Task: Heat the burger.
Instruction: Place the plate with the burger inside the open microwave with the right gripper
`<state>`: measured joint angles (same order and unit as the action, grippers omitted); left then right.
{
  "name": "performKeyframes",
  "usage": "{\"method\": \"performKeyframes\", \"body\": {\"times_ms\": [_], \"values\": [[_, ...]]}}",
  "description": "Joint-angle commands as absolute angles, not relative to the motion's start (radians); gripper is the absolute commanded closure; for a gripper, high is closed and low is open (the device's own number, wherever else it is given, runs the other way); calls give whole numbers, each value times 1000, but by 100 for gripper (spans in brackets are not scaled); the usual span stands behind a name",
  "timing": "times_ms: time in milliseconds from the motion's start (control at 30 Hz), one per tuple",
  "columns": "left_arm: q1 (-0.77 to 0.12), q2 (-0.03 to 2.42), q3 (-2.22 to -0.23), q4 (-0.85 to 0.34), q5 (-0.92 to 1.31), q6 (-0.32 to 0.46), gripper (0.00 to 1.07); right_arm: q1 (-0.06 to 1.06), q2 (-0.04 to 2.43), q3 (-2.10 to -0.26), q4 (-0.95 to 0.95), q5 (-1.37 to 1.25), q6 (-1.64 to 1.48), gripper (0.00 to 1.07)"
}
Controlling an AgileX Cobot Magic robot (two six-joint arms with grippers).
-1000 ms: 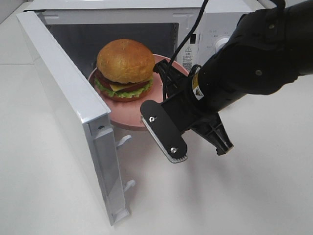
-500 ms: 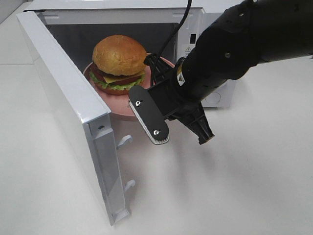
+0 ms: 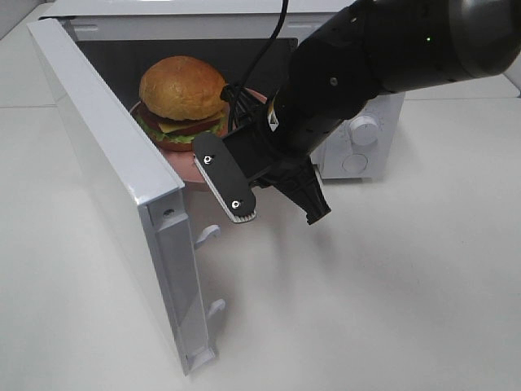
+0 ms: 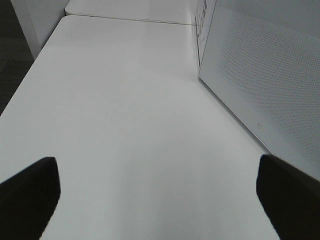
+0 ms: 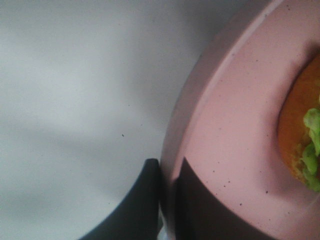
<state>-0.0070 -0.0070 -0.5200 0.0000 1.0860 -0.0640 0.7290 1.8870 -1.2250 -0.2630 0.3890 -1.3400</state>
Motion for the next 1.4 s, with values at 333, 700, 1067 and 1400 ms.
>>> {"method": "performKeyframes", "body": {"times_ms": [333,700,1067,1400], "values": [[-12,-10,-516,-11,1071,-64,4,720,1945,-1346,-248,411,-1371,105],[-12,-10,-516,-11,1071,-65,4,720,2008,-1465,-248,489,-1358,105],[-12,-10,-516,-11,1071,-64,4,698,2084,-1597,-233,548,-1351,105],[-12,-10,-516,-11,1071,-64,4,685,2134,-1683,-227,574,-1332,104]]}}
